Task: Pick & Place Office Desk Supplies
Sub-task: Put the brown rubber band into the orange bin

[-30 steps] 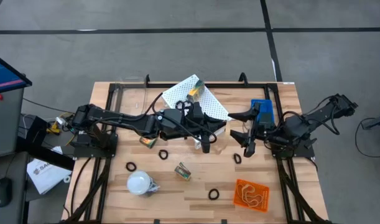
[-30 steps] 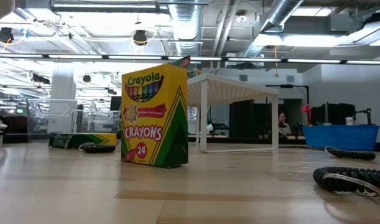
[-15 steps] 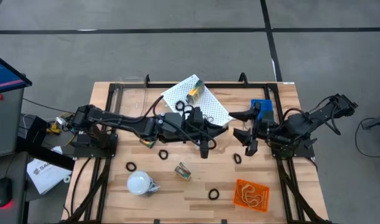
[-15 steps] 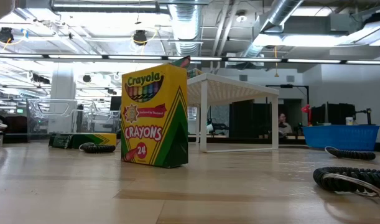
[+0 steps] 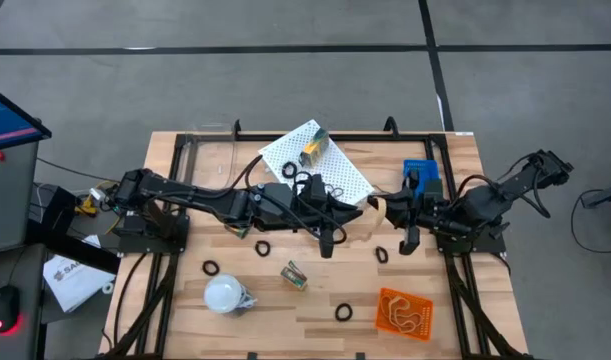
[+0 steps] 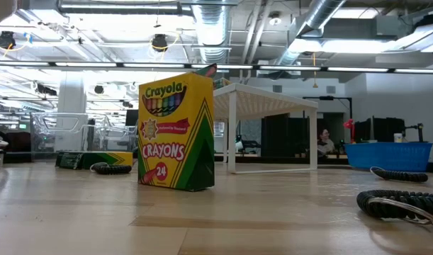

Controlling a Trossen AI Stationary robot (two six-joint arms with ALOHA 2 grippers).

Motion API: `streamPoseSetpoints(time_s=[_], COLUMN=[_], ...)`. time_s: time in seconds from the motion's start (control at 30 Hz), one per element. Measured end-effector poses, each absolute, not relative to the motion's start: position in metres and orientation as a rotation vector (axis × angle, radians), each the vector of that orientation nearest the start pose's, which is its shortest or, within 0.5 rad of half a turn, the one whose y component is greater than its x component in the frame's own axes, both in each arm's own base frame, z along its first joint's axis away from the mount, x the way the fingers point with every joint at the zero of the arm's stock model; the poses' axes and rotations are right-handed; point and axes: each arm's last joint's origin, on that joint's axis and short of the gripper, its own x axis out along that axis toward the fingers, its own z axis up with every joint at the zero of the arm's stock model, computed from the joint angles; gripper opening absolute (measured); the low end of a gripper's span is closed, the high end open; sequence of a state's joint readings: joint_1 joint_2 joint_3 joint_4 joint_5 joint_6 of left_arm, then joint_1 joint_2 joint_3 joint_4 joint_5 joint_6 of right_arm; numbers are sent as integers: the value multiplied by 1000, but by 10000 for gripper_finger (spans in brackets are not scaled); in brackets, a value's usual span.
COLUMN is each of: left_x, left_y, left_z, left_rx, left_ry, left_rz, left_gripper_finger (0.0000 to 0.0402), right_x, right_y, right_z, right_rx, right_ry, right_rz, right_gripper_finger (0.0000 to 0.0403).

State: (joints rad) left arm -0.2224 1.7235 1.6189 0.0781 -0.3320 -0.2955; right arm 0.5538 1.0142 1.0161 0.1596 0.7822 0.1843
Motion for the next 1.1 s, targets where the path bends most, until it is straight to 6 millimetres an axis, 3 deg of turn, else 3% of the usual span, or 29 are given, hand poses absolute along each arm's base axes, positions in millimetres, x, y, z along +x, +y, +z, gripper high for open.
streamPoseSetpoints(time_s=[0.23, 0.4, 0.63, 0.8, 1.1], left_x=[376, 352, 315, 301, 303], left_y=[-85, -84, -74, -70, -67], left_z=[416, 442, 475, 485, 479], left_rx=[-216, -162, -127, -102, -91], left_ry=[1, -66, -150, -164, -113], left_rz=[54, 35, 34, 37, 56], left_gripper_finger=[49, 67, 74, 74, 74], right_x=[184, 183, 171, 153, 135], right_y=[100, 101, 97, 101, 148], right_z=[395, 379, 337, 319, 315], right_rx=[331, 396, 638, 826, 1144], right_ry=[-91, 11, 351, 621, 756], right_rz=[-281, -308, -359, -380, -251], right_gripper_finger=[3, 2, 1, 1, 0])
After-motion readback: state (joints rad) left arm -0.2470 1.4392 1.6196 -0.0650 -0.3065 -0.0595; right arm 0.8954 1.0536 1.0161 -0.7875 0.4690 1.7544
